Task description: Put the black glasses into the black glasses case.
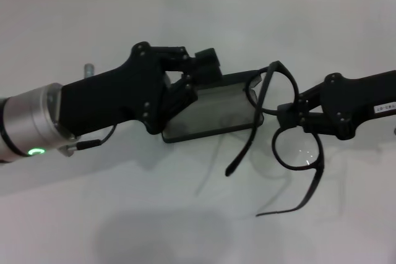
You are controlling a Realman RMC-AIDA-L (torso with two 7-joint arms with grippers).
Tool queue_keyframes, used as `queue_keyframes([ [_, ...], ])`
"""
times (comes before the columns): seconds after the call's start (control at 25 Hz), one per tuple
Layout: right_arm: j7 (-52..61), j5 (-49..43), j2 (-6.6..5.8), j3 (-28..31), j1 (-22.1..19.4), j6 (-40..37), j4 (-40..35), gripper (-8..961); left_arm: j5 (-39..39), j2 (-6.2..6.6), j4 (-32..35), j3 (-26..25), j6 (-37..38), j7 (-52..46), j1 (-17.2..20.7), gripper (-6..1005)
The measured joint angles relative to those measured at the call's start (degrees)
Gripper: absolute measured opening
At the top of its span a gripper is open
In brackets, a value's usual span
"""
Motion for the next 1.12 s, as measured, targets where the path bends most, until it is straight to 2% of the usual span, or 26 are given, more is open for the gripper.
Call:
queue_keyframes([
  [0.4, -1.6, 2.8, 0.38, -0.2, 1.8, -0.3, 4.0, 107, -0.6, -0.03, -2.7, 1.5, -0.3, 3.0, -2.0, 1],
  [1.12, -1.8, 5.5, 0.65, -3.8, 4.6, 0.2, 6.8, 107, -0.8, -0.18, -5.0, 1.5, -0.3, 4.4, -3.4, 2],
])
